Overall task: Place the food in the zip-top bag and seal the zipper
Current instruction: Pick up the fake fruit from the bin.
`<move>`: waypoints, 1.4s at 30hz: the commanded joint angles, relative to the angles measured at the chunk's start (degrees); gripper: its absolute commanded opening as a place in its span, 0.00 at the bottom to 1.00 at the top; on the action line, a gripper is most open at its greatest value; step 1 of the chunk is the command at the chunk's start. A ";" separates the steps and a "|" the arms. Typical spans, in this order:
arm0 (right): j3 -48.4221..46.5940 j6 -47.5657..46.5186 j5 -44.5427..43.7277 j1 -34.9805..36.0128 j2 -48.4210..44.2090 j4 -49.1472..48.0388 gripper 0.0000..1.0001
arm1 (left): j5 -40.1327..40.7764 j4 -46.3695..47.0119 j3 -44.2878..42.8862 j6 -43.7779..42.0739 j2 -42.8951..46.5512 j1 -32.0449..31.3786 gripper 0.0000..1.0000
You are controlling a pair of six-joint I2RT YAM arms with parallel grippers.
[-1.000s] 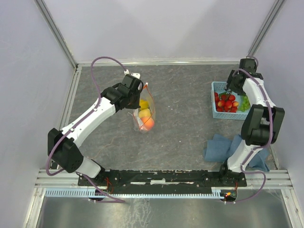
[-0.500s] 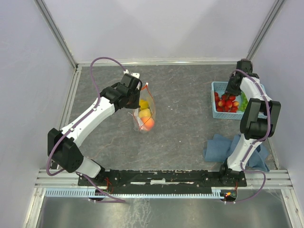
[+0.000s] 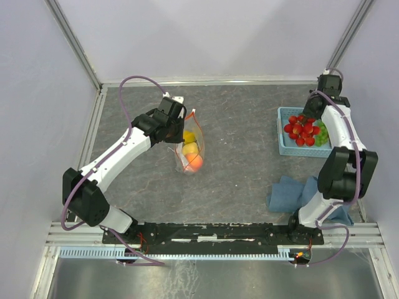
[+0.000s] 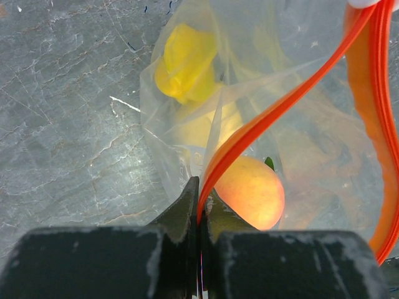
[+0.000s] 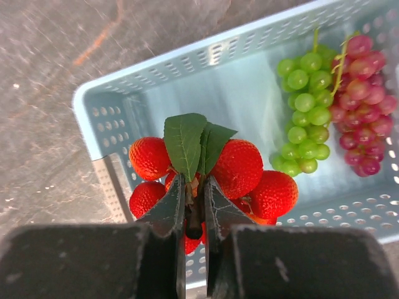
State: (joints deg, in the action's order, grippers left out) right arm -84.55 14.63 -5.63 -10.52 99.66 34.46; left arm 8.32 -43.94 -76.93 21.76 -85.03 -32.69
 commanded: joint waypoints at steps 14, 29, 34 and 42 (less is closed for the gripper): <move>5.66 -0.11 6.97 14.78 -23.81 -8.07 0.02 | -3.86 2.91 0.44 -3.68 3.20 0.37 0.03; 18.23 1.46 30.47 27.75 -36.13 -33.06 0.02 | -15.68 5.09 1.44 -5.29 3.60 0.43 0.03; 20.99 2.44 36.22 31.66 -37.55 -41.90 0.02 | -18.04 5.36 1.43 -5.53 3.51 0.39 0.03; 21.41 5.19 43.58 37.52 -37.09 -52.62 0.02 | -19.91 5.60 1.43 -5.88 3.81 0.41 0.03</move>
State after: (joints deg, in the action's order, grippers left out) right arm -62.72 17.37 32.05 24.64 63.66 -5.65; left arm -8.23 -41.41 -75.48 18.96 -82.76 -32.53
